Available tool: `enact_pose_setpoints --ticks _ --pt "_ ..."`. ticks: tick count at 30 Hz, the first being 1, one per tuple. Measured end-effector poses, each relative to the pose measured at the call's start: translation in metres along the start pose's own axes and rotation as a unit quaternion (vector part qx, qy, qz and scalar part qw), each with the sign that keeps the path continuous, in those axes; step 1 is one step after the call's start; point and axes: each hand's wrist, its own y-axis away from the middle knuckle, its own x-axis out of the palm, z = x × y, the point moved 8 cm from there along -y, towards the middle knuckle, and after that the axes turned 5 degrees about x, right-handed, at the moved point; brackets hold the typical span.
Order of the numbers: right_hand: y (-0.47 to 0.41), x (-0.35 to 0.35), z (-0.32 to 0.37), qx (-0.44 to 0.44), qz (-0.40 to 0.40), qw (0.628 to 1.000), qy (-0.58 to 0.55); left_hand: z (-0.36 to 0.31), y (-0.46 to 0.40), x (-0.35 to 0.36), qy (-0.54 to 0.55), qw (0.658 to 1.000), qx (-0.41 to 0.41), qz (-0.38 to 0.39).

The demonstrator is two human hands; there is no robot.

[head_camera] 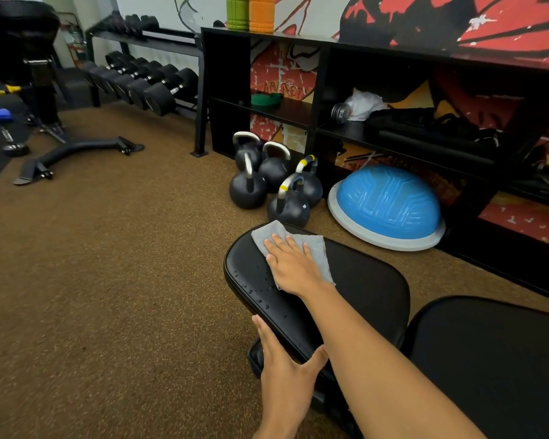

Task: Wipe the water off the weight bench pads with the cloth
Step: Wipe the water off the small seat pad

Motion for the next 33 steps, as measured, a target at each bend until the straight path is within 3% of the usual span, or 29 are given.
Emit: enact_pose_setpoints --ticks 17,33 --pt "0.062 0.009 0.000 -0.053 0.026 0.998 -0.031 -0.005 0.004 -0.001 0.001 1.000 0.028 -0.005" --pt "0.116 -0.011 -0.103 0.033 0.049 0.998 0.024 -0.006 0.005 -0.001 0.035 0.999 0.039 -0.010"
